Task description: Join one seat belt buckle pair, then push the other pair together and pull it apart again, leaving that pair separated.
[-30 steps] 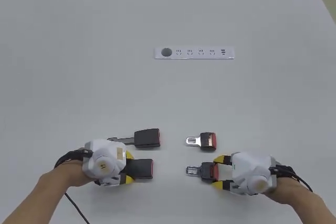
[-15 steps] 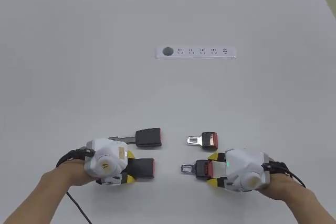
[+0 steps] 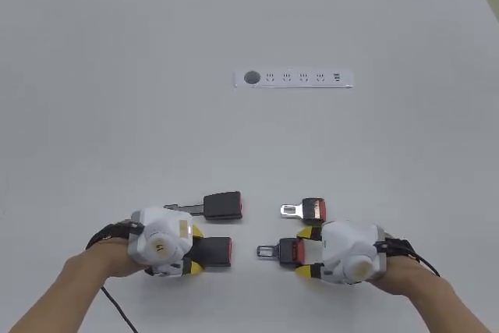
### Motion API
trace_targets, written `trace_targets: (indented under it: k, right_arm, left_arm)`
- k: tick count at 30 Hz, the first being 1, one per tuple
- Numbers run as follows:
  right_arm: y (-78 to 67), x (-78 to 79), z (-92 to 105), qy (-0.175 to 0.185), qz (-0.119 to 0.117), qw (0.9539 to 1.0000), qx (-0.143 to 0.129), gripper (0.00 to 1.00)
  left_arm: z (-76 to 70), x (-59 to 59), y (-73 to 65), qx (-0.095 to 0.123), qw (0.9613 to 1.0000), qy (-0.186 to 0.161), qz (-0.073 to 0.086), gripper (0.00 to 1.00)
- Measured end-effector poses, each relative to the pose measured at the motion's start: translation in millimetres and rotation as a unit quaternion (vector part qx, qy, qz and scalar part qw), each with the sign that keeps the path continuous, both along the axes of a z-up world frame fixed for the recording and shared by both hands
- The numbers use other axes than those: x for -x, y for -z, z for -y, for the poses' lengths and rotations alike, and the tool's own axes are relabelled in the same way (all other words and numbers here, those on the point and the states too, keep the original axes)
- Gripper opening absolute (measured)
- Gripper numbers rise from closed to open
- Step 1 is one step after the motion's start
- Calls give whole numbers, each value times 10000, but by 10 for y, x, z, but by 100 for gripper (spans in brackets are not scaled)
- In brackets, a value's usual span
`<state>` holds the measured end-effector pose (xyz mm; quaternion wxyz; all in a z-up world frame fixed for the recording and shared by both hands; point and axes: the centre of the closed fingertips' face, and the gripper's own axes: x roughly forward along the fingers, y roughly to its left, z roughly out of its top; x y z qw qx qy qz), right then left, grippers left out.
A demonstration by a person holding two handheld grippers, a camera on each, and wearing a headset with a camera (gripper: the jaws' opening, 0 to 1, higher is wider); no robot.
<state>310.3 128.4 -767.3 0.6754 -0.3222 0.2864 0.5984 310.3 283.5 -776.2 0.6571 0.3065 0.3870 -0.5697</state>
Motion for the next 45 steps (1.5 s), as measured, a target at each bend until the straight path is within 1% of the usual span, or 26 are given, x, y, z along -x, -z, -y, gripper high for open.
trace_targets:
  k: [14, 29, 33, 39, 40, 45]
  right_arm:
    - [10, -19, -249, -62, -6, 9999, -109, 30]
    - [1, 3, -489, -300, 54, 9995, -87, 30]
    - [-2, -6, -519, -286, 53, 9995, -110, 30]
    - [-5, 2, -605, -276, 37, 9994, -226, 30]
    - [-2, 0, -598, -269, 30, 9994, -196, 30]
    - [-3, -1, -585, -147, -71, 9994, -289, 30]
  left_arm:
    - [7, -3, -13, -25, 10000, 6, -6, 32]
    - [11, 0, -26, 2, 10000, -19, -5, 32]
    - [13, 0, -34, 26, 10000, -51, 2, 32]
    - [11, -3, -29, 34, 10000, -49, 7, 32]
    - [8, -4, -25, 36, 10000, -45, 9, 32]
    - [6, -4, -16, 39, 10000, -16, 22, 32]
